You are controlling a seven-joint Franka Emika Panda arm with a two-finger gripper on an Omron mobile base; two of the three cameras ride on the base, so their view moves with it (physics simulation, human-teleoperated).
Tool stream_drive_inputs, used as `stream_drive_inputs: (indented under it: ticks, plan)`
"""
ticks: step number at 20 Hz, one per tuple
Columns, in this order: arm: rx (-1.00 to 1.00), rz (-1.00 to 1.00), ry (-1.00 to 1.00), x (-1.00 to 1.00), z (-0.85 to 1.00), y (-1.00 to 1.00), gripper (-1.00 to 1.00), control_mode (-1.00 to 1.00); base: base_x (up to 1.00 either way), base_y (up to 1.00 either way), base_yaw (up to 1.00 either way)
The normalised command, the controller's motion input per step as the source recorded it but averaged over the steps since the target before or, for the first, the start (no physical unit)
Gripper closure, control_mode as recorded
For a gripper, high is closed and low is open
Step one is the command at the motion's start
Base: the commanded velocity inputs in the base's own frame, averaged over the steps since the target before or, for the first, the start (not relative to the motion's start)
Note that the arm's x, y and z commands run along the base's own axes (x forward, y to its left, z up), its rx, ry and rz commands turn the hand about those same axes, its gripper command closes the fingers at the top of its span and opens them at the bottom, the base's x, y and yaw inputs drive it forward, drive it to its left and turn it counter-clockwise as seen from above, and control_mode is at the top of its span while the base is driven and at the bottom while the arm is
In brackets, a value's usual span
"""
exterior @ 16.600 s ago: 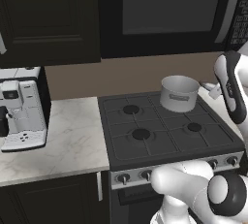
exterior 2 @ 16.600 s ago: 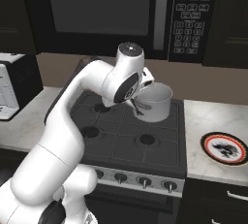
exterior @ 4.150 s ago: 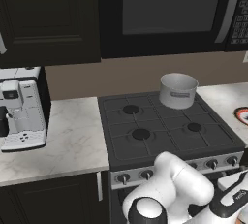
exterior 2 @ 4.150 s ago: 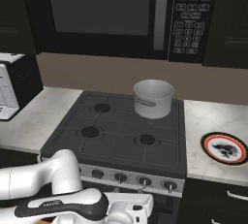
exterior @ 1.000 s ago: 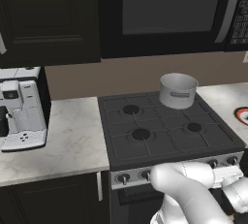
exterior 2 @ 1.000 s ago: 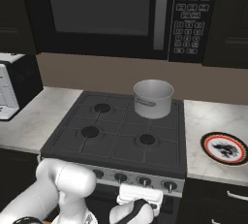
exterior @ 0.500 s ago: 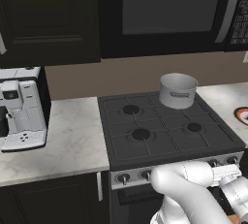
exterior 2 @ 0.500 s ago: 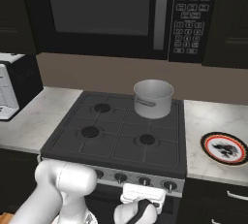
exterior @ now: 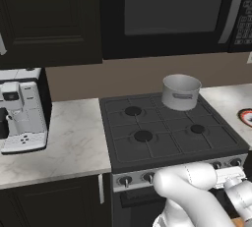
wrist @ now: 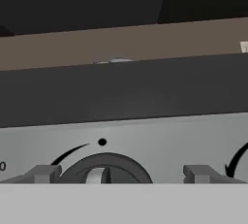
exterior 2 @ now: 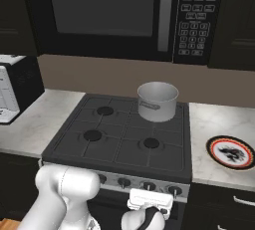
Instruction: Retrieve the frozen meat and place it in the pot on a burner. Then turn the burner on.
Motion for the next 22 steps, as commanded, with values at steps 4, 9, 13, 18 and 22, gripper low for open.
stream_drive_inputs:
  ticks: [4, 9, 13, 18, 22]
  plan:
    - [0.0, 0.0, -0.03, 0.06, -0.36, 0.0, -1.0, -1.0, 0.0, 0.0, 0.0]
    - [0.0, 0.0, -0.02, 0.04, -0.44, 0.0, 1.0, -1.0, 0.0, 0.0, 0.0]
    - [0.0, 0.0, 0.0, 0.06, -0.36, 0.06, 1.0, -1.0, 0.0, 0.0, 0.0]
    - [0.0, 0.0, 0.0, 0.0, -0.25, 0.11, 1.0, -1.0, 0.0, 0.0, 0.0]
    - [0.0, 0.0, 0.0, 0.0, -0.21, 0.14, 1.0, -1.0, 0.0, 0.0, 0.0]
